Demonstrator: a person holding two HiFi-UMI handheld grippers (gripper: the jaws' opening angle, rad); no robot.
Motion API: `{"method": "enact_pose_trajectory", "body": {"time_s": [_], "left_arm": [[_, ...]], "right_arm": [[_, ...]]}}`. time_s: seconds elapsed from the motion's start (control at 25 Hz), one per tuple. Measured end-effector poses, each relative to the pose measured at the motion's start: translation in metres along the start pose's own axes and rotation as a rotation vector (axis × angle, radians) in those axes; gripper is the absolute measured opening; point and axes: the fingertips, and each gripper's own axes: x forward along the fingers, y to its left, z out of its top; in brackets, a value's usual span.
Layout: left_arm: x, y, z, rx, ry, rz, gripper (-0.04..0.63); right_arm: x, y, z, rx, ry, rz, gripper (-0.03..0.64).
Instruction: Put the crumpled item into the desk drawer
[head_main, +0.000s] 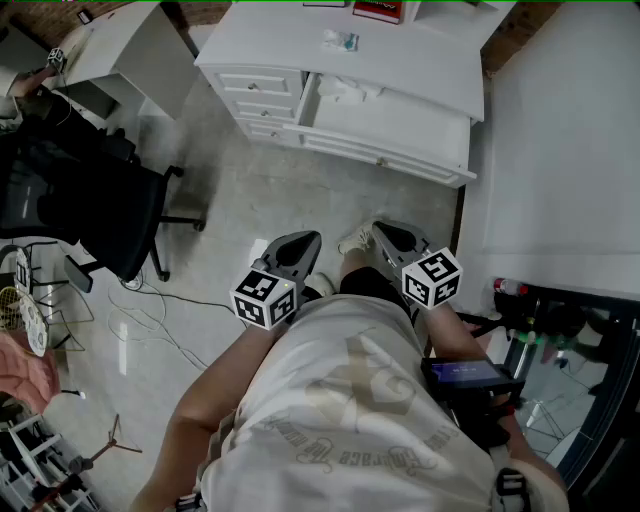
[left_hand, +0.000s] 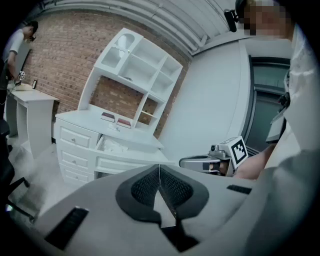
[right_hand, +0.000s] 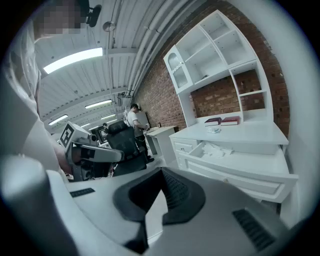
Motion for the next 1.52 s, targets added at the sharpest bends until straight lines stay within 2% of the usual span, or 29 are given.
{"method": "enact_pose_trajectory", "body": {"time_s": [0.2, 1.08, 1.52], "left_arm": [[-0.007, -0.003, 0.002, -0.006, -0.011, 0.004, 0.021], [-0.013, -0.001, 0.009, -0.014, -0.053, 0.032, 0.021], [-0.009, 0.004, 0.012, -0.012, -0.043, 0.040, 0.021]], "right_arm": [[-0.004, 0.009, -0.001, -0.003, 0.002, 0.007, 0.023], [-0.010, -0.001, 0.003, 0.051, -0.022, -0.025, 0.023], [-0.003, -0.010, 0.007, 0.067, -0.023, -0.020, 0.023]]}}
